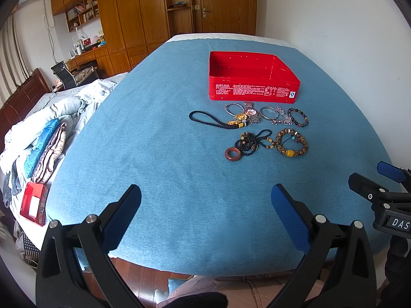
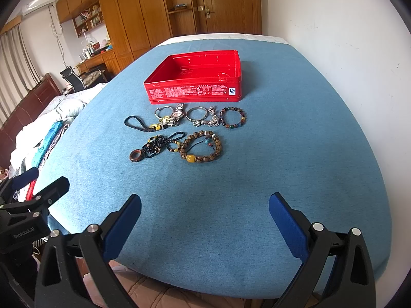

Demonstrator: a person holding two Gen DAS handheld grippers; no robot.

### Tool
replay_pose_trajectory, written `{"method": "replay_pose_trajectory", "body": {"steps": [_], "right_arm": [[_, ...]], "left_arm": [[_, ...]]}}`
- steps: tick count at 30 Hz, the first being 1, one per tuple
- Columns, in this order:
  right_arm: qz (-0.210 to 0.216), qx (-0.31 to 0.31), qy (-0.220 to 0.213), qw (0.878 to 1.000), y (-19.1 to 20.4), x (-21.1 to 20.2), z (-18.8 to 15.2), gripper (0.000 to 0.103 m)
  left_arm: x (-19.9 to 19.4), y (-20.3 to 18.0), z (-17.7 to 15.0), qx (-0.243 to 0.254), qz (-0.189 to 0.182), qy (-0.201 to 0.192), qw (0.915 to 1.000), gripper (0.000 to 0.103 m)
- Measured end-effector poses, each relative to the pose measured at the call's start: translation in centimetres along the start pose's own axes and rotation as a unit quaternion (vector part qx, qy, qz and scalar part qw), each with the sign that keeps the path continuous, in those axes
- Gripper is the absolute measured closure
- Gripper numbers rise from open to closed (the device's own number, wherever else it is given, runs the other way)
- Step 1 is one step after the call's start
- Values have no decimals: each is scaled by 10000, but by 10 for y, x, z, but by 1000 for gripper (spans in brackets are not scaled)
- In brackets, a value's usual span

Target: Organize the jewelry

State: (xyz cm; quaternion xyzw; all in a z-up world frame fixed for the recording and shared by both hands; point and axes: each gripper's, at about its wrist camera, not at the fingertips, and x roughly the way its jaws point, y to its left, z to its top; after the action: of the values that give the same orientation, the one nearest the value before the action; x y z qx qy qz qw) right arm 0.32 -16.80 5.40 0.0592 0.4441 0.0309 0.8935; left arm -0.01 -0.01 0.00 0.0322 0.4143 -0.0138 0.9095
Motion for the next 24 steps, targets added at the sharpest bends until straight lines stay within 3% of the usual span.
{"method": "replay_pose_trajectory", "body": {"steps": [24], "right_arm": [[2, -8, 7, 10000, 1, 2, 1, 4]], "left_arm": [[0, 0, 0, -2, -1, 5, 10000, 3]]}}
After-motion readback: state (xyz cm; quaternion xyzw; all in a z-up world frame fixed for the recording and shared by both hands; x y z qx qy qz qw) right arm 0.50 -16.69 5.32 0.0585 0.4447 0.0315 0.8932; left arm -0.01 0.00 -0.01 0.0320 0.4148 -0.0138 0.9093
